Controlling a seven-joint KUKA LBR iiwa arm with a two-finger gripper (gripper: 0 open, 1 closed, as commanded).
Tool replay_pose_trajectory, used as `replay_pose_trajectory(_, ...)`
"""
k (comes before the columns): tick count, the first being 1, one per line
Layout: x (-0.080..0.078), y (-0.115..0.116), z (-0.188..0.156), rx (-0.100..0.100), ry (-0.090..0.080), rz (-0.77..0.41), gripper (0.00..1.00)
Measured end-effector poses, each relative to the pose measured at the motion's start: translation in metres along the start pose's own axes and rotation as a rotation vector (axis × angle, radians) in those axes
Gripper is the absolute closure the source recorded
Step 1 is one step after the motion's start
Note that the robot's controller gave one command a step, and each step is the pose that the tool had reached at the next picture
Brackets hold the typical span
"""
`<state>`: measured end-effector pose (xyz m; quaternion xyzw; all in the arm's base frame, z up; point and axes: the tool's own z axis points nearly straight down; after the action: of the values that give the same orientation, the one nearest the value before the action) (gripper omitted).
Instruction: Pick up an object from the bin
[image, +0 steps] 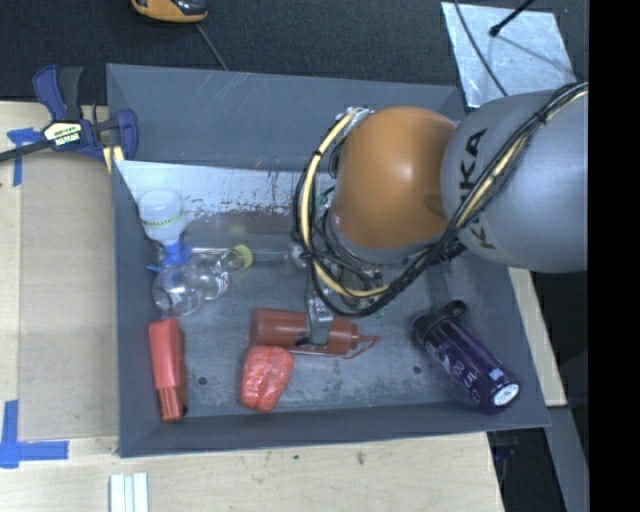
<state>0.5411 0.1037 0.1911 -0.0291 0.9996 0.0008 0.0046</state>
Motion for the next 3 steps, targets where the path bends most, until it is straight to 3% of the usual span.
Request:
replay_pose_trajectory(1,-0.001,-0.004,0.014,0.001,0.006,-0.010,0.00)
replay_pose_trajectory(2,-0.017,-0.019,0.047,0.000,0.007,-0.177,0.00)
replay_pose_trajectory(3,-0.017,-0.018,0.078,0.000,0.007,-0.180,0.00)
